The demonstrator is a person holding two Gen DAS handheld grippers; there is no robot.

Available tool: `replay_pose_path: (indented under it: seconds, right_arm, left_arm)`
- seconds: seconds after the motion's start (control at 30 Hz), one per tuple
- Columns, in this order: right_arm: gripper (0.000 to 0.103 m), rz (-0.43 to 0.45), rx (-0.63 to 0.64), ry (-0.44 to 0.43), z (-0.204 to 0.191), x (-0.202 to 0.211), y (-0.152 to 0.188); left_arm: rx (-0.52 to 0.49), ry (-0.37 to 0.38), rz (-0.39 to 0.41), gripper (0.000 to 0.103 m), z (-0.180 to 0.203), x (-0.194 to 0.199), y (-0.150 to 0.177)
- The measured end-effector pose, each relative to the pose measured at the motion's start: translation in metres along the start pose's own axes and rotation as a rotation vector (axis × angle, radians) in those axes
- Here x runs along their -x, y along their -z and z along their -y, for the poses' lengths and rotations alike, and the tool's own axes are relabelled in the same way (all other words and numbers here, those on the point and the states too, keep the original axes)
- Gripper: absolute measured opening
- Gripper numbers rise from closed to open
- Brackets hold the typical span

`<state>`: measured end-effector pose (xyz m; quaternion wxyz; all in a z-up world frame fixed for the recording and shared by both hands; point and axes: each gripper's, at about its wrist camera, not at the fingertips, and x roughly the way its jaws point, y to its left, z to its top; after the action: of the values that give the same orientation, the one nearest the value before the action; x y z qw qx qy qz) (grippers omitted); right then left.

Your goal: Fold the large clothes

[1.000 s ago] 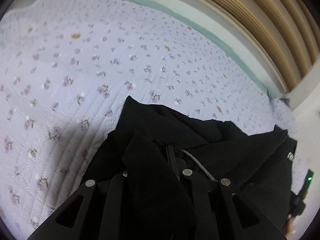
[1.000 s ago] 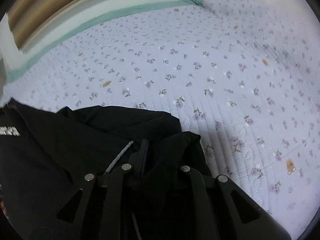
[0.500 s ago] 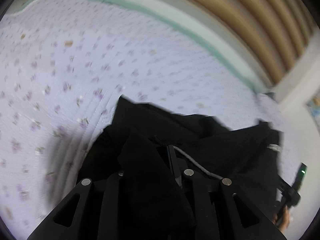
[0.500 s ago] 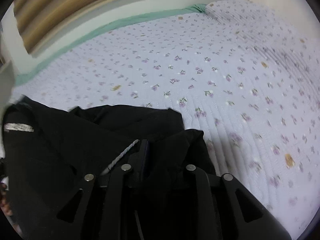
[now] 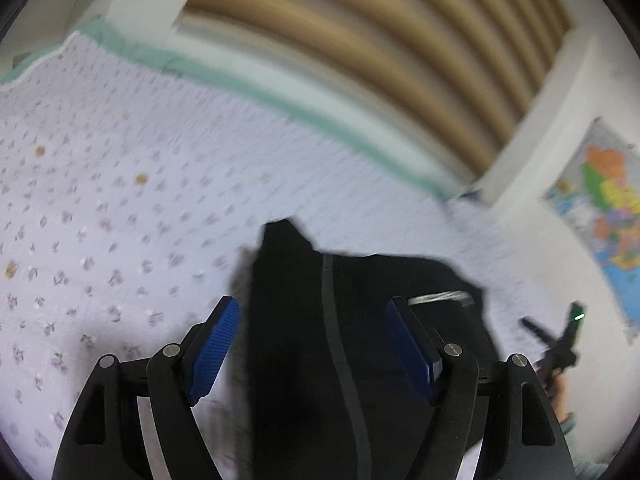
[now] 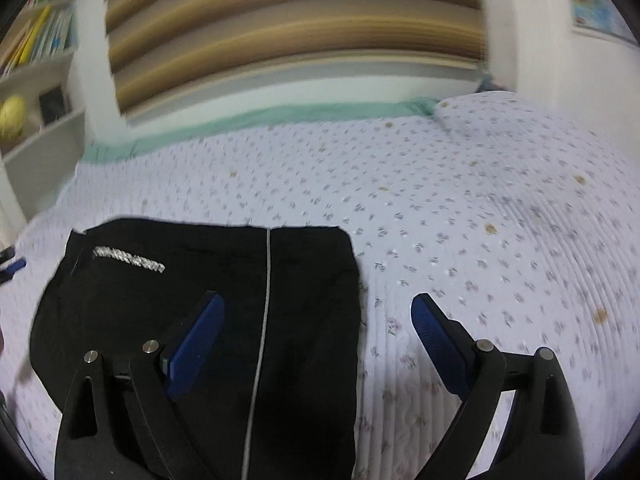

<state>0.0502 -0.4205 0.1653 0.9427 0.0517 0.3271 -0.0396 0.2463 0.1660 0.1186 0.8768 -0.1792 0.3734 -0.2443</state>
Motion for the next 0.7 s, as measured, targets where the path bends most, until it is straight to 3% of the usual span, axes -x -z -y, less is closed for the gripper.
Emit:
replay_pose_path:
  seconds: [0.07,0.17,0.3,0.43,0.47,0.5,0.57,0.6,0.7]
  right_arm:
    - [0.096,-0.024,0.026,0.012,0.000,-0.018,-0.005]
    - [0.096,-0.057,0.021,-0.002,0.011,-0.045,-0.007]
    - [0.096,-0.095,-0.019,-0.109,0.038,-0.087,-0.013]
    - [0.096,-0.178,-0.097,-0.239,0.048,-0.129,-0.017]
    - [0.079,-0.195,-0.108,-0.251,0.047,-0.136,-0.016]
    - [0.035,-0.202,-0.105,-0.265,0.044,-0.140,-0.014]
    - [0.025,-0.196,-0.052,-0.230,0.033,-0.135,-0.010]
    - [0.019,-0.162,-0.010,-0.190,0.026,-0.125,-0.009]
    - [0.014,-0.094,0.032,-0.097,0.019,-0.098,-0.018]
  left_arm:
    - [0.030,-0.029,-0.032,0.077,-0.012,-0.020,-0.001]
    - [0.068,-0.014,-0.040,0.077,-0.024,-0.043,-0.005]
    - [0.086,0.049,-0.128,0.077,-0.024,-0.078,-0.018]
    - [0.058,-0.035,-0.231,0.075,-0.022,-0.115,-0.026]
    - [0.063,-0.043,-0.232,0.074,-0.021,-0.119,-0.027]
    - [0.058,-0.051,-0.224,0.050,-0.019,-0.119,-0.027]
    - [0.007,-0.065,-0.211,0.012,-0.006,-0.115,-0.027]
    - [-0.030,-0.084,-0.175,0.010,0.004,-0.107,-0.027]
    - [-0.101,-0.125,-0.065,0.009,0.029,-0.079,-0.035]
